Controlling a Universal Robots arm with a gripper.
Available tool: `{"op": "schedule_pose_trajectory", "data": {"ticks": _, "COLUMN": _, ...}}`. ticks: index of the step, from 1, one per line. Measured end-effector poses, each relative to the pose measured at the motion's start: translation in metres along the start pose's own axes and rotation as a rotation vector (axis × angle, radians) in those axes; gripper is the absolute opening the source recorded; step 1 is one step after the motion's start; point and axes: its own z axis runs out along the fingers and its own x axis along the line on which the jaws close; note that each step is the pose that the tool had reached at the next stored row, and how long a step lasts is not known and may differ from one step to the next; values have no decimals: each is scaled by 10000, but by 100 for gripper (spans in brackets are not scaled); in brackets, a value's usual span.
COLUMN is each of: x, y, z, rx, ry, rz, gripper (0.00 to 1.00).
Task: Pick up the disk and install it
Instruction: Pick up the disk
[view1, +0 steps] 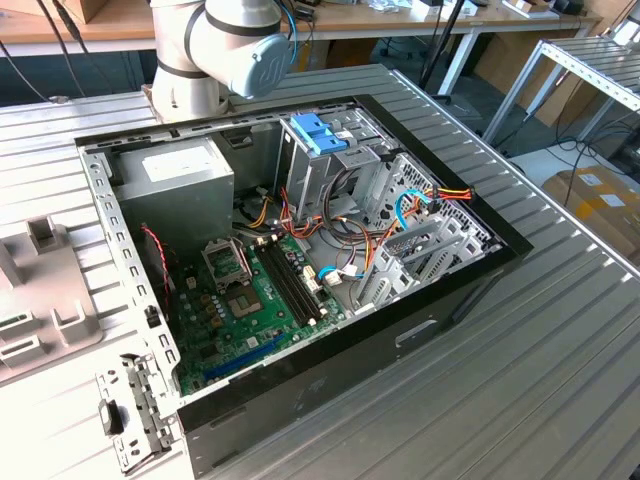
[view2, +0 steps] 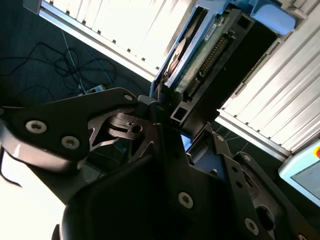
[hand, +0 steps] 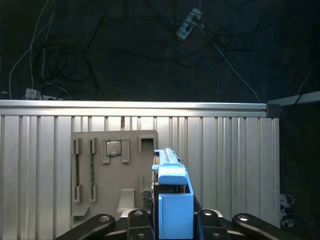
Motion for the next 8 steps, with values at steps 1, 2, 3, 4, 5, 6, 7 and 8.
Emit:
{"op": "schedule_pose_trajectory", "data": {"ticks": 1, "x": 1, "y": 0, "z": 1, "rx": 2, "ry": 109, "rz": 5, "gripper": 36}}
{"op": "schedule_pose_trajectory", "data": {"ticks": 2, "x": 1, "y": -1, "z": 0, "rx": 0, "ry": 154, "rz": 7, "gripper": 36}}
{"op": "schedule_pose_trajectory", "data": {"ticks": 3, "x": 2, "y": -1, "z": 0, "rx": 0, "ry": 211, "rz": 9, "gripper": 36}}
{"op": "schedule_pose_trajectory", "data": {"ticks": 4, "x": 1, "y": -1, "z": 0, "rx": 1, "ry": 318, "rz": 14, "gripper": 36}}
{"op": "schedule_pose_trajectory", "data": {"ticks": 5, "x": 1, "y": -1, "z": 0, "rx": 1, "ry": 413, "rz": 18, "gripper": 36}}
{"op": "schedule_pose_trajectory", "data": {"ticks": 6, "x": 2, "y": 0, "z": 0, "rx": 1, "ry": 447, "rz": 20, "gripper": 36}}
{"op": "schedule_pose_trajectory", "data": {"ticks": 7, "x": 2, "y": 0, "z": 0, "rx": 2, "ry": 450, "rz": 19, "gripper": 36}}
{"op": "schedule_pose_trajectory", "data": {"ticks": 8, "x": 2, "y": -1, "z": 0, "rx": 1, "ry": 452, "rz": 19, "gripper": 36}}
